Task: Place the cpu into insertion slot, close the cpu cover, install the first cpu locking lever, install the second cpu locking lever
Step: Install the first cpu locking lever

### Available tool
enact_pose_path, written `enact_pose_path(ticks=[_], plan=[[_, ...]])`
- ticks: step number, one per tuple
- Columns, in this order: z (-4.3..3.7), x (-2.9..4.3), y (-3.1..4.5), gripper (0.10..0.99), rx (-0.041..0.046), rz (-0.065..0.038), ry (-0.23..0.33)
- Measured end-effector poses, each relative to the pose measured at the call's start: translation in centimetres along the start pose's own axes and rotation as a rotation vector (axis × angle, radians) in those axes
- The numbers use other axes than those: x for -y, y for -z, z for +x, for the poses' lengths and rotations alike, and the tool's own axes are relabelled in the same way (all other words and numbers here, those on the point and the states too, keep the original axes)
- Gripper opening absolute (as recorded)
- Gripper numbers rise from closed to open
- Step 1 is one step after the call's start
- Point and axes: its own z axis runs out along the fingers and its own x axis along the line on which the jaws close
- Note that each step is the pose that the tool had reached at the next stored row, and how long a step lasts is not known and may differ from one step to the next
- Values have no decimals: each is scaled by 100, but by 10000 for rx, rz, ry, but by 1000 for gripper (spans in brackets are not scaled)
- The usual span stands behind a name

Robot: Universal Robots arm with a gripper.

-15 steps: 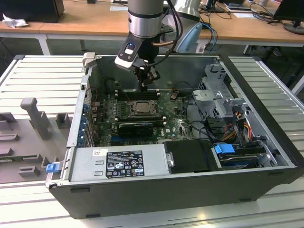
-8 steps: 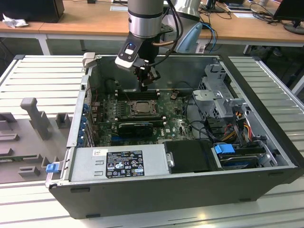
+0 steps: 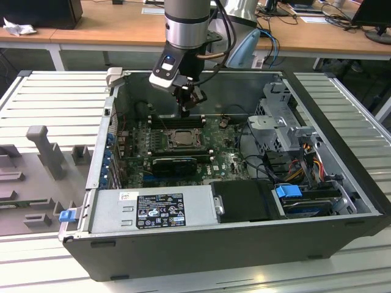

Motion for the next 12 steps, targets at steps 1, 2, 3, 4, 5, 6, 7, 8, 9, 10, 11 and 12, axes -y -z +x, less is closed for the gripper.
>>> enact_pose_path(ticks=[1, 2, 3, 4, 5, 6, 7, 8, 9, 10, 11, 12], plan=[[0, 0, 0, 106, -3, 3, 120], [0, 0, 0, 106, -8, 6, 309], [0, 0, 0, 106, -13, 10, 484], [0, 0, 0, 106, -19, 14, 724], [0, 0, 0, 106, -22, 16, 827], [0, 0, 0, 106, -24, 18, 906], [0, 0, 0, 106, -29, 22, 1080], [0, 0, 0, 106, -32, 24, 1199], [0, 0, 0, 106, -34, 25, 1272], [0, 0, 0, 106, -36, 26, 1345], [0, 0, 0, 106, -39, 28, 1429], [0, 0, 0, 106, -40, 29, 1483]])
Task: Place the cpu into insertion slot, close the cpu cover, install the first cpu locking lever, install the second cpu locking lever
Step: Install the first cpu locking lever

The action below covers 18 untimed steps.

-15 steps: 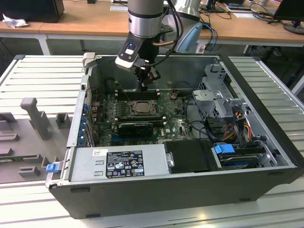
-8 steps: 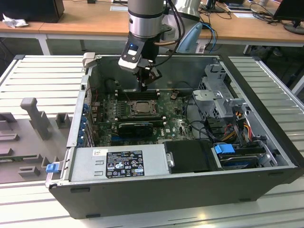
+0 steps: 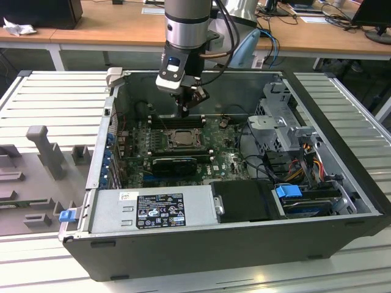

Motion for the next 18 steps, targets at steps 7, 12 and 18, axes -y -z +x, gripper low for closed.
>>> enact_pose_path(ticks=[7, 12, 18], plan=[[0, 0, 0, 106, -14, 11, 533], [0, 0, 0, 106, -33, 24, 1237], [0, 0, 0, 106, -68, 48, 2519]])
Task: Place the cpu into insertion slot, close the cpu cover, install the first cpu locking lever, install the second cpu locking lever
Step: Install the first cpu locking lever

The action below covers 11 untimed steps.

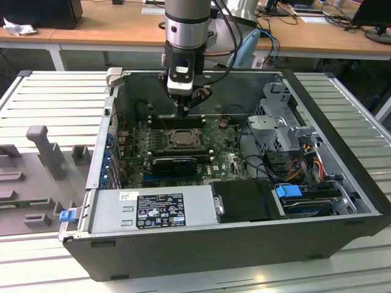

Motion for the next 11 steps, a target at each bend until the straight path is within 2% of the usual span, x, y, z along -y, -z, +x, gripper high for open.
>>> enact_pose_path(ticks=[3, 10, 11], plan=[[0, 0, 0, 106, -11, 8, 400], [0, 0, -2, 106, -52, 37, 1938], [0, 0, -3, 106, -62, 44, 2292]])
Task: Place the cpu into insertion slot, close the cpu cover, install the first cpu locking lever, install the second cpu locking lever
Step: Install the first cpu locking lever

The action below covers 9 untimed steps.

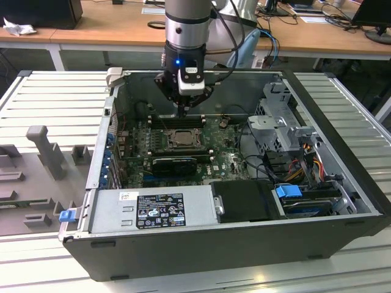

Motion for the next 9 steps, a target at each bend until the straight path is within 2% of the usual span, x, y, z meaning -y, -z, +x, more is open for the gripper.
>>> enact_pose_path(ticks=[2, 4, 9], plan=[[0, 0, -2, 106, -11, 8, 410], [0, 0, -4, 106, -30, 21, 1096], [0, 1, -14, 106, -58, 42, 2154]])
